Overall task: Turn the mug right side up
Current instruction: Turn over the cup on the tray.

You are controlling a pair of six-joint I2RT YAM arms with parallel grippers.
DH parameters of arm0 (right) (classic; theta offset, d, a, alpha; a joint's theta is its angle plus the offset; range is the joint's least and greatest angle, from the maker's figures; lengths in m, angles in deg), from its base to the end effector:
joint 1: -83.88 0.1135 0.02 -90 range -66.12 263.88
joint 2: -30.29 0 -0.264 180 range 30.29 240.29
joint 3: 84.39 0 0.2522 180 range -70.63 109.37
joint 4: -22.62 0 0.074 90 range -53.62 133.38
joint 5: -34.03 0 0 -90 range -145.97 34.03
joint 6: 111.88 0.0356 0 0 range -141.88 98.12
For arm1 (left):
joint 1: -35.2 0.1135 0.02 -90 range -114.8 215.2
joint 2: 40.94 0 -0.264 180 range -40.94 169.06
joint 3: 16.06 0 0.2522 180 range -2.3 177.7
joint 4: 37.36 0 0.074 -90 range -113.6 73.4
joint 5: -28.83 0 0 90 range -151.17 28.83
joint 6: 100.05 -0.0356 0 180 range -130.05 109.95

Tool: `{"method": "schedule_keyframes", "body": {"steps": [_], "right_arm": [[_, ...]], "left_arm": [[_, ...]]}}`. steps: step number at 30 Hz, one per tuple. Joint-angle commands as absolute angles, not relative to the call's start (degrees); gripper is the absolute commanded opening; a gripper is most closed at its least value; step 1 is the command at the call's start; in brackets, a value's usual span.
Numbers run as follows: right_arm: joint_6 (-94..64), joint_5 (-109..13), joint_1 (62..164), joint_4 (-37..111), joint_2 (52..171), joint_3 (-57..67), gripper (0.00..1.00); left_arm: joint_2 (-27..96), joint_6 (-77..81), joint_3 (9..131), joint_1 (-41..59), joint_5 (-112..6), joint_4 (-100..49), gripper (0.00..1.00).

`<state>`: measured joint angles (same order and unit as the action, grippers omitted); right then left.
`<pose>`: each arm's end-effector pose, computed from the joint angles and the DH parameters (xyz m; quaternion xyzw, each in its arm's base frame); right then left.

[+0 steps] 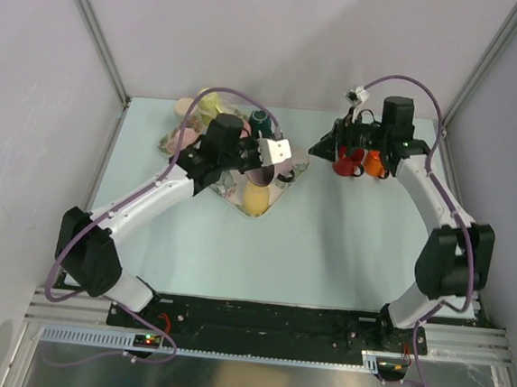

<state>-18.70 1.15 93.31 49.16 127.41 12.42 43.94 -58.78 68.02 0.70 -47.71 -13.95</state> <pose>0.3780 0.0931 0.3319 -0.2907 0.7335 0.4553 0.4124 0.2818 -0.2038 0.3284 0.6014 0.5812 -0.0308 0.5474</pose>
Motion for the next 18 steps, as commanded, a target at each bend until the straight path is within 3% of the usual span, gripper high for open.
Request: {"method": "schedule_keyframes", "body": {"steps": [1, 7, 18], "right_arm": [[-57.98, -10.0, 98.93, 58.42, 114.23, 9.22, 0.79], [-79.31, -17.91, 108.82, 69.59, 109.9, 6.33, 0.7], [-81.95, -33.31, 119.89, 63.15, 115.62, 6.28, 0.67]], "left_arm": [[45.12, -43.96, 78.45, 0.57, -50.38, 4.75, 0.0], [51.44, -36.55, 89.7, 0.61, -51.97, 18.73, 0.0], [55.92, -36.46, 96.1, 0.42, -52.9, 23.17, 0.0]]}}
